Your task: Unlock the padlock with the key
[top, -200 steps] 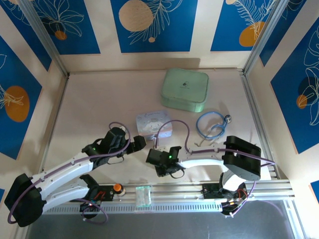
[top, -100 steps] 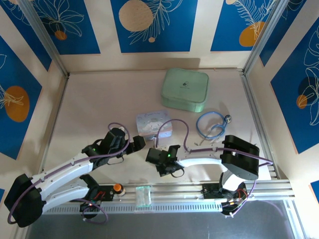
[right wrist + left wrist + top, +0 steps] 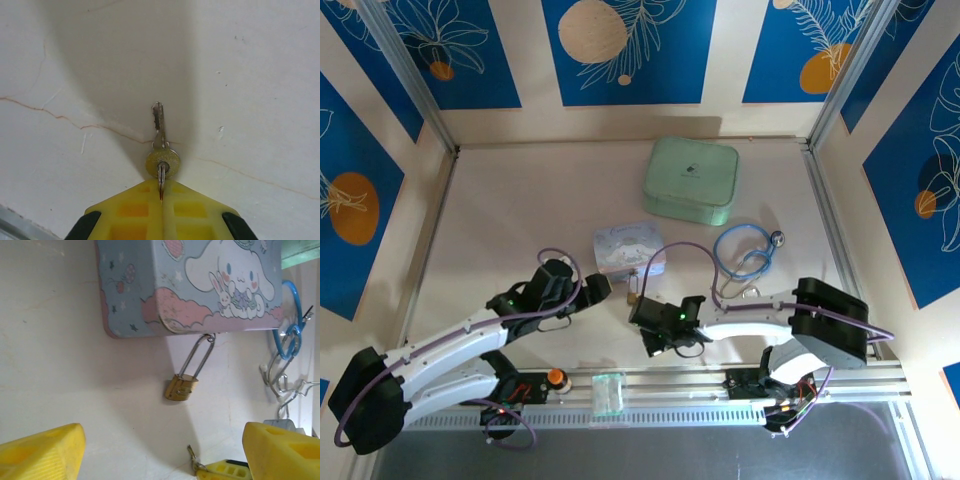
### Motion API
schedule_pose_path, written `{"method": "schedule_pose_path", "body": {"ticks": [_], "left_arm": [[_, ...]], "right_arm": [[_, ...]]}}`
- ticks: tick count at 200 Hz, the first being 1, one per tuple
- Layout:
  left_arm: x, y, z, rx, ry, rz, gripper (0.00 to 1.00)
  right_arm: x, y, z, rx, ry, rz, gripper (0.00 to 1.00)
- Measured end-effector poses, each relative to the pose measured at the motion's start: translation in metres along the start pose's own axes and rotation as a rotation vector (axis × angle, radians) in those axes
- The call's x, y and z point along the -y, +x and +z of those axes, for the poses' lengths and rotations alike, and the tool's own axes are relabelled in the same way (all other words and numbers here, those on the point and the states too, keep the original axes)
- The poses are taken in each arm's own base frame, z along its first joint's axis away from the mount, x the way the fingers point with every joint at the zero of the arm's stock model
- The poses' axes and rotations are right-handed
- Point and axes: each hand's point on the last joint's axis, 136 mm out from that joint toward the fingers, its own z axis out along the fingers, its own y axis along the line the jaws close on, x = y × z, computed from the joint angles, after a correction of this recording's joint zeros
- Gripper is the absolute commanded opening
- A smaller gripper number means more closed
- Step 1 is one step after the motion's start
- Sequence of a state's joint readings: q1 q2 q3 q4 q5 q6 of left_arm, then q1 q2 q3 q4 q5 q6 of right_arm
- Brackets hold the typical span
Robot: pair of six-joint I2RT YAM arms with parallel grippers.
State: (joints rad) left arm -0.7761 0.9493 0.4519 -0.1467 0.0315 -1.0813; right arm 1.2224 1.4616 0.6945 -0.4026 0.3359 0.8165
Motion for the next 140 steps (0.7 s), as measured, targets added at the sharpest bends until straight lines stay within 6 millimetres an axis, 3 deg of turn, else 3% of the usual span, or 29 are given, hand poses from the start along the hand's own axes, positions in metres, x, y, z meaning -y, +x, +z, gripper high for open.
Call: {"method": "schedule_pose_path", "body": {"ticks": [41,65,101,140], "left_arm": [[0.013,0.015,0.007,-0.004,0.088,-0.109,0.79],[0.012,0.027,0.011,-0.011,0.121,-0.206,0.78],[0.018,0.029,0.011,0.018,0.152,-0.343,0.78],[0.018,0.038,0.015,-0.002,0.168,-0.541,0.87]], "right_arm": [[0.011,-0.004,-0.004,0.036,-0.057,-0.011,0.00],[0.005,-0.015,-0.012,0.077,-0.112,-0.020,0.00],[-0.003,-0.027,-0.020,0.118,-0.179,-0.022,0.00],[-0.006,-0.027,-0.021,0.116,-0.196,-0.023,0.00]]}}
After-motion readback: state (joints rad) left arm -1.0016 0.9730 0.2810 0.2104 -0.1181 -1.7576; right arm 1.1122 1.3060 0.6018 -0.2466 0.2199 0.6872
